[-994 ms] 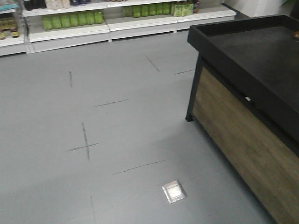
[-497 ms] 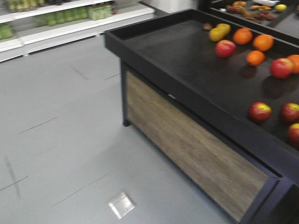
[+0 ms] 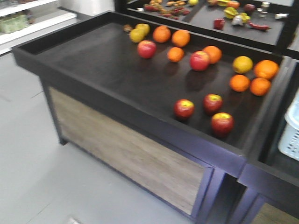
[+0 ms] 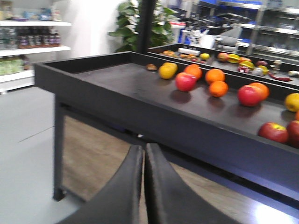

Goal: Pick three apples into basket with both arms
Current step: 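Turn the base toward the fruit table holding the light-blue basket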

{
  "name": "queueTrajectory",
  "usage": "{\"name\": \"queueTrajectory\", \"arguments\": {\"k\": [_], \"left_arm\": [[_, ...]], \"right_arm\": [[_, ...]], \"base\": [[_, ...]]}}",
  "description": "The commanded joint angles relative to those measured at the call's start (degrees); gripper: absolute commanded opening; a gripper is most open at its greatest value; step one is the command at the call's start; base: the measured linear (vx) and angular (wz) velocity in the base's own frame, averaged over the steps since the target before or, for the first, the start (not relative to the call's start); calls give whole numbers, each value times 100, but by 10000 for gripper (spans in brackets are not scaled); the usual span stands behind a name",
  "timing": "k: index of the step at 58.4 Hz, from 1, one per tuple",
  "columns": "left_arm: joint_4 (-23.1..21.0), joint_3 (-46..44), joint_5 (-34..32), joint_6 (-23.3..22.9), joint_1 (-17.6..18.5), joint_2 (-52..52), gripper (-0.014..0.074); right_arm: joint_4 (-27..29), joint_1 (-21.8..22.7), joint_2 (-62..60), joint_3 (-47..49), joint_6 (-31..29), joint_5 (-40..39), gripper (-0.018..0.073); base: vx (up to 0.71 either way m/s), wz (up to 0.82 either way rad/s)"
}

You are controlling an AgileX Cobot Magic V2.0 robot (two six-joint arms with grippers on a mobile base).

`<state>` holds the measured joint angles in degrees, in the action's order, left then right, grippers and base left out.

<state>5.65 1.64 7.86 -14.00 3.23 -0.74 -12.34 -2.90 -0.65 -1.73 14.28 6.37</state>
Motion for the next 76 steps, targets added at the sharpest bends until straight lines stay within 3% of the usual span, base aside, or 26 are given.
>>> {"name": "queueTrajectory", "arguments": {"k": [1,76], "left_arm": [[2,-148,-394,-55,-2,-74,-6],[2,-148,-394,-55,-2,-74,-6]], "right_arm": [[-71,23,-67,-65,-14,-412,-6],[-71,23,-67,-65,-14,-412,-6]], "base": [[10,-58],[6,-46]]}}
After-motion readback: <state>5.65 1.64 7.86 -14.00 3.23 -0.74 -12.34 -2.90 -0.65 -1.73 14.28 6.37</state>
